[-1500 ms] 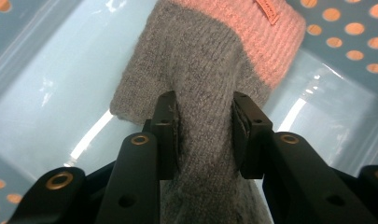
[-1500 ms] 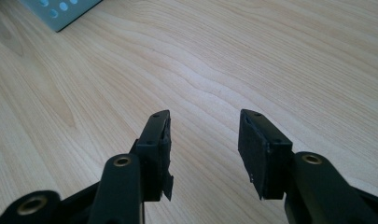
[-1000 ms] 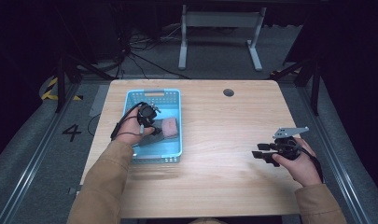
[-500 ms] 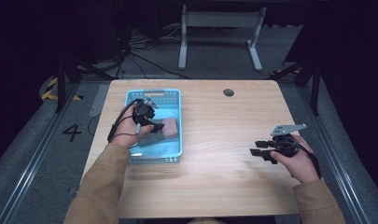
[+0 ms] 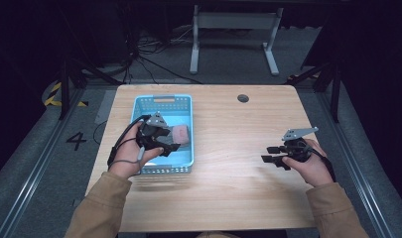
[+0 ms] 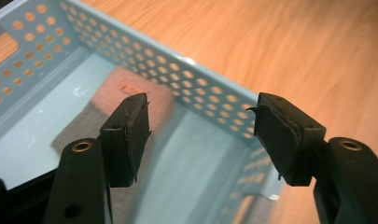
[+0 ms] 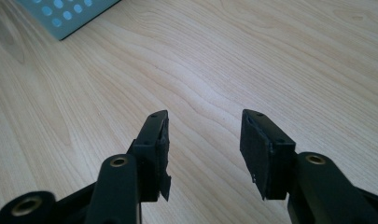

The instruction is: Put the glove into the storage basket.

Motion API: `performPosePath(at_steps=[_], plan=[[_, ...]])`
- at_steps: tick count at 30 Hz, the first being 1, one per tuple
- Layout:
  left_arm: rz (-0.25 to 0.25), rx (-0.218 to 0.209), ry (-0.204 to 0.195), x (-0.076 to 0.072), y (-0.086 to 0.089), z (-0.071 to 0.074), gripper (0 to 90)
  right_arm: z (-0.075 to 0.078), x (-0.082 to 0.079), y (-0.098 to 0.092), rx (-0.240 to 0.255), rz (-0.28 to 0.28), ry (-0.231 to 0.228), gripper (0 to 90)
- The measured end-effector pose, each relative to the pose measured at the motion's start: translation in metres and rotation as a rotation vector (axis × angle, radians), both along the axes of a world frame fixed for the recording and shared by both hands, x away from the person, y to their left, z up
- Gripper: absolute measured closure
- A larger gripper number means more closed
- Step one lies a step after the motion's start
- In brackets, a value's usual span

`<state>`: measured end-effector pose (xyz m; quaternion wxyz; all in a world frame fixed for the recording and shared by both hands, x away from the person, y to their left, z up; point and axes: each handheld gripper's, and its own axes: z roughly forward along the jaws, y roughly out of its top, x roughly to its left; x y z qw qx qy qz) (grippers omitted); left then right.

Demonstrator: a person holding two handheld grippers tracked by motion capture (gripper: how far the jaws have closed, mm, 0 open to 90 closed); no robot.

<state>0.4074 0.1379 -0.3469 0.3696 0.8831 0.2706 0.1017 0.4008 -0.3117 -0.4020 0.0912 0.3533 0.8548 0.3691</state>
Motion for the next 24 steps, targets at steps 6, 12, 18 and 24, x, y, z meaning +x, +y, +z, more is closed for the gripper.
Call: performPosePath(at_steps=[6, 12, 18, 24], plan=[[-0.022, -0.03, 0.012, -0.026, -0.005, 0.0, 34.8, -0.001, 0.001, -0.001, 0.001, -0.006, 0.007, 52.8], [-0.018, -0.033, 0.021, -0.04, -0.006, -0.009, 33.8, -0.004, 0.001, -0.004, 0.004, -0.011, 0.014, 52.3], [-0.013, -0.09, 0.028, -0.051, -0.005, -0.02, 33.3, -0.007, 0.001, -0.009, -0.002, -0.021, 0.02, 51.3], [-0.001, -0.105, 0.011, -0.063, -0.006, -0.035, 33.5, -0.008, 0.0, -0.012, 0.0, -0.034, 0.022, 51.1]])
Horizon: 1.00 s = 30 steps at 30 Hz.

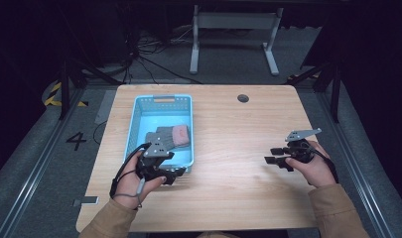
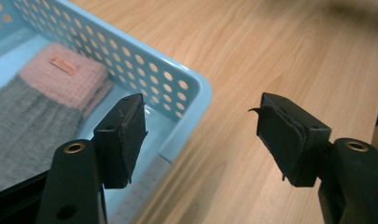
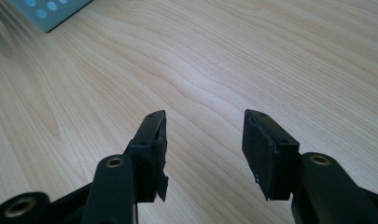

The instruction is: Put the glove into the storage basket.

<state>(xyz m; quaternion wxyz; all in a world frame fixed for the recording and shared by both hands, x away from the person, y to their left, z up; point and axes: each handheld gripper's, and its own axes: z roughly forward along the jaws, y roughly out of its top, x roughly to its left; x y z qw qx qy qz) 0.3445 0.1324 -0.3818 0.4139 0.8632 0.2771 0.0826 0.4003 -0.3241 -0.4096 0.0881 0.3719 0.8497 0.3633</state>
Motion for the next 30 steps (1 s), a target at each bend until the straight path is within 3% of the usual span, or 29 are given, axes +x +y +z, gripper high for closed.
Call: performPosePath(at_steps=[5, 11, 18, 20, 23, 25, 30], plan=[[-0.036, -0.001, -0.001, -0.011, -0.006, -0.01, 33.1, -0.002, 0.001, -0.002, -0.004, -0.005, 0.005, 51.0], [-0.033, 0.003, -0.031, -0.018, -0.014, -0.024, 33.4, -0.005, 0.001, -0.002, -0.005, -0.007, 0.015, 51.0], [-0.056, 0.006, -0.022, -0.026, -0.021, -0.043, 32.9, -0.007, 0.002, -0.003, -0.008, -0.006, 0.021, 51.0], [-0.075, 0.036, -0.039, -0.026, -0.022, -0.051, 32.9, -0.008, 0.002, -0.002, -0.01, -0.005, 0.023, 51.0], [-0.099, 0.054, -0.03, -0.026, -0.022, -0.061, 32.9, -0.009, 0.002, -0.001, -0.022, 0.0, 0.027, 50.9], [-0.092, 0.063, -0.008, -0.026, -0.022, -0.068, 32.7, -0.011, 0.002, 0.001, -0.032, 0.005, 0.027, 50.9], [-0.083, 0.091, -0.02, -0.025, -0.023, -0.081, 32.5, -0.016, 0.004, 0.004, -0.036, 0.012, 0.042, 50.8]])
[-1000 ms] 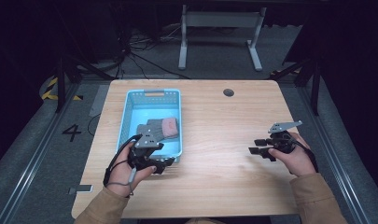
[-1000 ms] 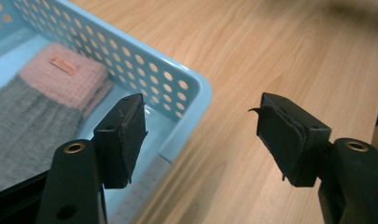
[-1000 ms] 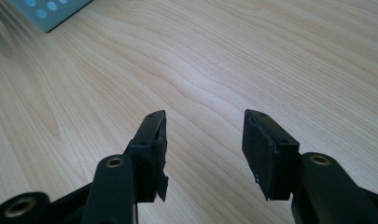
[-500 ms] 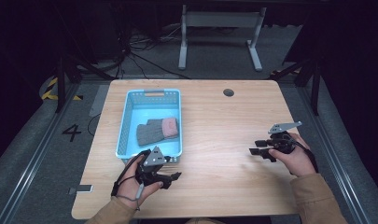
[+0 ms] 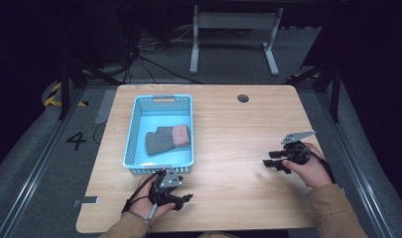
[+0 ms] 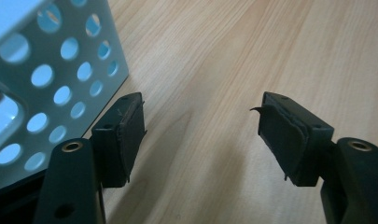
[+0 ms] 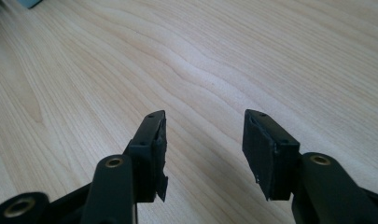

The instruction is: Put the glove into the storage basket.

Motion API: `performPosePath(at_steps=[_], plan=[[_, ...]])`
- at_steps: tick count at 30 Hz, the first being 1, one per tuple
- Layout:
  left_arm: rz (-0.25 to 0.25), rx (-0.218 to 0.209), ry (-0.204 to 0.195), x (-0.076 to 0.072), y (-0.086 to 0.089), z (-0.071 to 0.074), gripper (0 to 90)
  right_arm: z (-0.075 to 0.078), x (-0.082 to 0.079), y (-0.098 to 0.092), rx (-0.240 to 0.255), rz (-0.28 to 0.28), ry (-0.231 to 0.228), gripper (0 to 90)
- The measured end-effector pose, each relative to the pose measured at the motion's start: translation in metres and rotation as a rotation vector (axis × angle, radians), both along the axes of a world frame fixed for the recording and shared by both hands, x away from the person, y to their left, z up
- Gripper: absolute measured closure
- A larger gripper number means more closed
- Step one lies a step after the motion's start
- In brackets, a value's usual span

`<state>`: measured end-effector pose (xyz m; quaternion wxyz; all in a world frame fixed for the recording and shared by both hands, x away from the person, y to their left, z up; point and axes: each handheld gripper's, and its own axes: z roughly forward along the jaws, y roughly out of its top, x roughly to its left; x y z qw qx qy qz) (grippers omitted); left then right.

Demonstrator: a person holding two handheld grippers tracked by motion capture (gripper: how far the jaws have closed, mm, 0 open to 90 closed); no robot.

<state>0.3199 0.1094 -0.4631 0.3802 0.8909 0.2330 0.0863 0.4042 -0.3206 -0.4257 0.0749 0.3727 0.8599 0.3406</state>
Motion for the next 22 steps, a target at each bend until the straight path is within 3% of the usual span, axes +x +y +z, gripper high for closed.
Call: performPosePath(at_steps=[3, 15, 22], plan=[[0.002, 0.025, 0.026, 0.0, 0.0001, -0.0071, 32.5, -0.0041, 0.0004, 0.0023, -0.009, 0.008, 0.012, 50.8], [-0.009, -0.004, 0.051, 0.0013, 0.0003, -0.0077, 31.9, -0.0093, 0.0018, 0.0037, -0.012, 0.007, 0.019, 49.5], [0.01, -0.013, 0.079, 0.0033, 0.0035, -0.0078, 28.4, -0.0099, 0.0025, 0.0037, -0.011, -0.01, 0.007, 48.6]])
